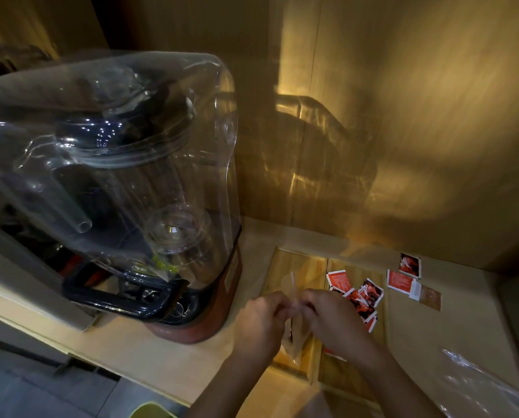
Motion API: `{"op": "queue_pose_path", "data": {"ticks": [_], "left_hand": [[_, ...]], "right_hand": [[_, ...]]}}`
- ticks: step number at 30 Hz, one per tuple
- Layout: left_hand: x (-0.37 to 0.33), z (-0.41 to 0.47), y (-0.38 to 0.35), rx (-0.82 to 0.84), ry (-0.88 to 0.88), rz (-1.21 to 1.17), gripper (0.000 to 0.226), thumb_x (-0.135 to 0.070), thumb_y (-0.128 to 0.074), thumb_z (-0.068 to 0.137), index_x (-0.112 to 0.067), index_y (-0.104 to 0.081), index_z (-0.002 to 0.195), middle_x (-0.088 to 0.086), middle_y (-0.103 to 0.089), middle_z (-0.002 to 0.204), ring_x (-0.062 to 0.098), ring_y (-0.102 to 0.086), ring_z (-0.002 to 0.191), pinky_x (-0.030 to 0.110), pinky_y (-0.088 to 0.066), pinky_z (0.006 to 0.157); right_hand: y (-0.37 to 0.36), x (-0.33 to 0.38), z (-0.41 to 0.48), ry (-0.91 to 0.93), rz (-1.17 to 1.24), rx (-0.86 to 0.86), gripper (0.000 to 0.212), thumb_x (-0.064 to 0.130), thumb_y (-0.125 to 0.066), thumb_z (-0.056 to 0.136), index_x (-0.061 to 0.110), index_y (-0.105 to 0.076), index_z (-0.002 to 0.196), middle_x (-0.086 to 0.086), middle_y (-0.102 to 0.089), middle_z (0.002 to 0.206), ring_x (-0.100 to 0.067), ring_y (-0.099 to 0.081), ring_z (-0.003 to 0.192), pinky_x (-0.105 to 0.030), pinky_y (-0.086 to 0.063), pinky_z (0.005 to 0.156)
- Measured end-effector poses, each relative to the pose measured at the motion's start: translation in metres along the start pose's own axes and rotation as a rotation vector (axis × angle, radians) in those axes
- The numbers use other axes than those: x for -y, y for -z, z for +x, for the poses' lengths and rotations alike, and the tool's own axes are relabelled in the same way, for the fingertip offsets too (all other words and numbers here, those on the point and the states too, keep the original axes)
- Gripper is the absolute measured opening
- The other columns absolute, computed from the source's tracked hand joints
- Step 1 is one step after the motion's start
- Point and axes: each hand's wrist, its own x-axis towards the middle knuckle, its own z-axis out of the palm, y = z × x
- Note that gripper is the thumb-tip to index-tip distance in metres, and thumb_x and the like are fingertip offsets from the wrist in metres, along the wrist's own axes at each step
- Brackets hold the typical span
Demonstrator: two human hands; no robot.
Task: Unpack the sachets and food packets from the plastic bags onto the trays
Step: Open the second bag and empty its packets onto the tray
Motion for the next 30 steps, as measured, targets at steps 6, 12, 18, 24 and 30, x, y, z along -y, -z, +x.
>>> {"op": "queue_pose_path", "data": {"ticks": [6,12,18,24,30], "left_hand": [[0.003,0.002,0.010,-0.143,0.093,0.127,0.022,-0.035,-0.048,0.090,-0.016,-0.059,0.089,0.008,-0.070,0.091,0.030,-0.064,0.089,0.039,-0.052,0.074],[-0.001,0.002,0.019,-0.183,0.108,0.104,0.017,-0.029,-0.043,0.092,-0.022,-0.037,0.107,0.007,-0.070,0.090,0.030,-0.067,0.083,0.039,-0.054,0.072],[-0.017,-0.013,0.024,0.109,0.024,0.031,0.030,-0.057,-0.041,0.086,-0.039,-0.028,0.107,0.008,-0.071,0.088,0.031,-0.068,0.083,0.043,-0.055,0.076],[-0.025,-0.027,0.016,0.361,-0.172,0.377,0.037,-0.053,-0.042,0.088,-0.025,-0.056,0.109,0.008,-0.063,0.110,0.029,-0.060,0.103,0.038,-0.047,0.084],[-0.015,-0.024,0.023,0.366,-0.218,0.459,0.025,-0.012,-0.041,0.088,-0.017,-0.053,0.109,0.007,-0.053,0.115,0.029,-0.056,0.105,0.040,-0.045,0.083]], "right_hand": [[0.013,-0.007,-0.001,-0.229,0.007,-0.144,0.029,0.025,-0.047,0.088,0.016,-0.048,0.060,-0.008,-0.059,0.067,-0.028,-0.063,0.078,-0.031,-0.036,0.059],[0.012,-0.006,0.000,-0.361,0.165,-0.130,0.041,0.022,-0.053,0.081,0.013,-0.038,0.044,-0.003,-0.043,0.046,-0.025,-0.051,0.054,-0.031,-0.031,0.051],[0.009,-0.007,0.004,-0.426,0.240,-0.148,0.044,0.022,-0.051,0.083,0.013,-0.042,0.041,-0.004,-0.047,0.045,-0.024,-0.052,0.052,-0.029,-0.031,0.050],[0.009,-0.008,0.007,-0.372,0.141,-0.133,0.009,0.026,-0.055,0.085,0.019,-0.054,0.079,-0.002,-0.058,0.073,-0.028,-0.062,0.082,-0.034,-0.044,0.067],[0.019,-0.012,0.016,-0.101,0.065,-0.039,0.052,0.018,-0.056,0.086,0.033,-0.043,0.133,0.002,-0.051,0.109,-0.019,-0.056,0.099,-0.032,-0.045,0.077]]}}
